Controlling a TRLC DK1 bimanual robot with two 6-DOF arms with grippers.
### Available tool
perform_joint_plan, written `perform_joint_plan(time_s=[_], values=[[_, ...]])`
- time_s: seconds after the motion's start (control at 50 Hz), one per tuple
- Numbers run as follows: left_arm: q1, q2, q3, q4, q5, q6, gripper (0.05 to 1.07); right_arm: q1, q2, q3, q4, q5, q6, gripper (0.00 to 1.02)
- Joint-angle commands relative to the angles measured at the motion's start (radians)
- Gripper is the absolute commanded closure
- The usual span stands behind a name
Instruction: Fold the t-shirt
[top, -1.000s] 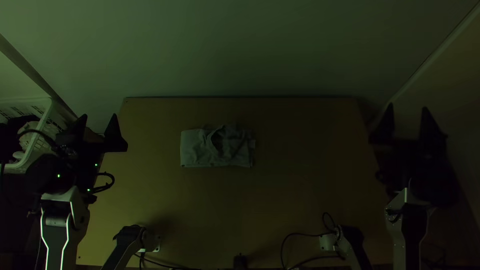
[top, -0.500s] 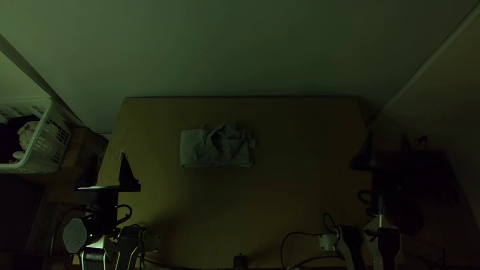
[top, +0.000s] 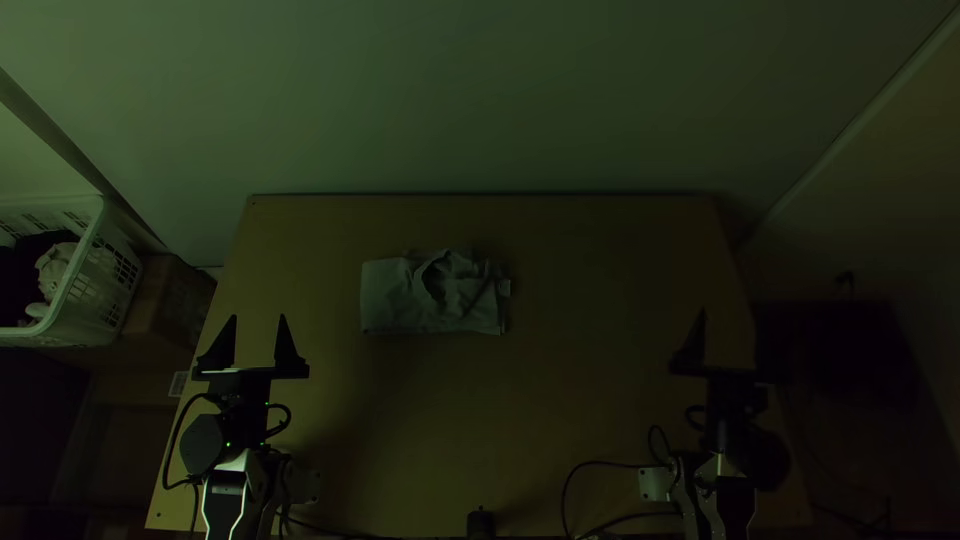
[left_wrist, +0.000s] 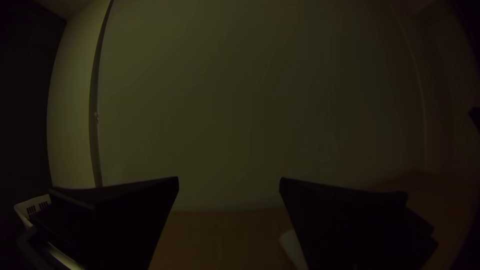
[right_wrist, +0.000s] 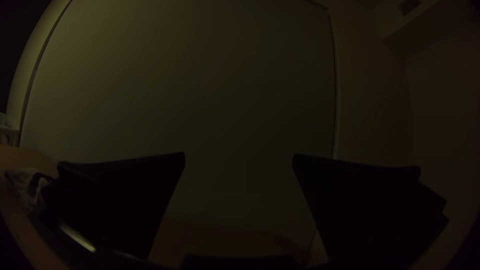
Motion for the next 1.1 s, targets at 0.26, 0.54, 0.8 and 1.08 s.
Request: perform_joint_plan(time_s=[0.26,0.54,0.8,1.08], values=[[0.004,-0.010,-0.139,-0.095,-0.005,-0.099,0.10,-0.105,-0.012,-0.104,-0.237,0.010,0.117,0.04],[0.001,-0.006,-0.135,-0.130,0.015,-0.105,0.10,-0.185,-0.006,-0.097,-0.370,0.010,0.109,0.04],[0.001,-0.006,-0.135,-0.130,0.015,-0.105,0.10,-0.183,-0.007,-0.097,-0.370,0.009,0.109,0.04],[0.001,-0.006,-0.135,-0.130,0.015,-0.105,0.10,-0.183,-0.007,-0.097,-0.370,0.010,0.109,0.04]])
